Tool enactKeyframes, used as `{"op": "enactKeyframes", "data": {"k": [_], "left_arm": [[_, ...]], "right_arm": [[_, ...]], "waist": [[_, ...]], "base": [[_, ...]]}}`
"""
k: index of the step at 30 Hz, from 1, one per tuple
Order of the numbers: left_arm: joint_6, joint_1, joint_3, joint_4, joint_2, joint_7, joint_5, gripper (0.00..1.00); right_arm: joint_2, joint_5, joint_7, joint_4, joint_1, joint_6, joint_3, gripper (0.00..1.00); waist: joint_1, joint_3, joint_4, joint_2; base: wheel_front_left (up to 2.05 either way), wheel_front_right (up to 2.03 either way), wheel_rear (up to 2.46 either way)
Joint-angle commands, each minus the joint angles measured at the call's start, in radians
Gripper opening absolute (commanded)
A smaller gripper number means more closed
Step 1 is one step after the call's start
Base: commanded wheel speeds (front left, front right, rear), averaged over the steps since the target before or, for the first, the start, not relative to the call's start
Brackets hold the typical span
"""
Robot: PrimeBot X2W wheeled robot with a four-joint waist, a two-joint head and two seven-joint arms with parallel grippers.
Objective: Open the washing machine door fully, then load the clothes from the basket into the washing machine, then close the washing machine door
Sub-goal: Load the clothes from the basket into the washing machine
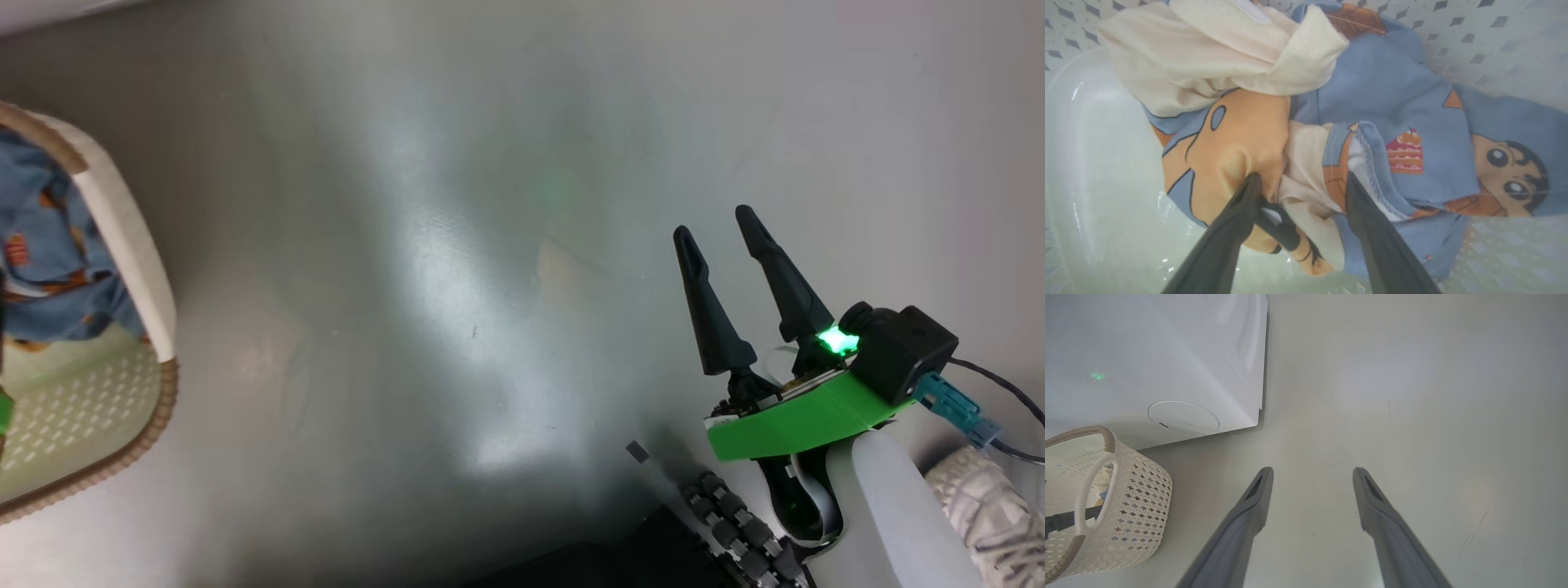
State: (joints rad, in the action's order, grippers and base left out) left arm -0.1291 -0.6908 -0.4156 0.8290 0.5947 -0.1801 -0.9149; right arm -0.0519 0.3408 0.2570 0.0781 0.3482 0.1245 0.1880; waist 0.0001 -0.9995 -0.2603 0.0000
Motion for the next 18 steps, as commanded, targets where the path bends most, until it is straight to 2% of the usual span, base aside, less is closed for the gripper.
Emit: {"op": "enactKeyframes", "data": {"k": [1, 17, 18], "left_arm": [[-0.002, 0.001, 0.019, 0.007, 0.055, 0.002, -0.009, 1.00], [-0.002, -0.110, -0.122, 0.081, 0.058, 0.050, -0.051, 1.00], [-0.002, -0.116, -0.130, 0.092, 0.057, 0.054, -0.050, 0.96]], "right_arm": [[0.002, 0.012, 0.005, -0.019, -0.042, 0.006, 0.028, 1.00], [0.002, 0.021, 0.005, -0.027, -0.083, 0.006, 0.018, 1.00], [0.002, 0.021, 0.005, -0.027, -0.084, 0.006, 0.017, 1.00]], "waist": [[-0.0001, -0.019, -0.021, 0.0000], [-0.0001, -0.021, -0.032, 0.0000], [-0.0001, -0.020, -0.032, 0.0000]], "base": [[0.00, 0.00, 0.00], [0.00, 0.00, 0.00], [0.00, 0.00, 0.00]]}}
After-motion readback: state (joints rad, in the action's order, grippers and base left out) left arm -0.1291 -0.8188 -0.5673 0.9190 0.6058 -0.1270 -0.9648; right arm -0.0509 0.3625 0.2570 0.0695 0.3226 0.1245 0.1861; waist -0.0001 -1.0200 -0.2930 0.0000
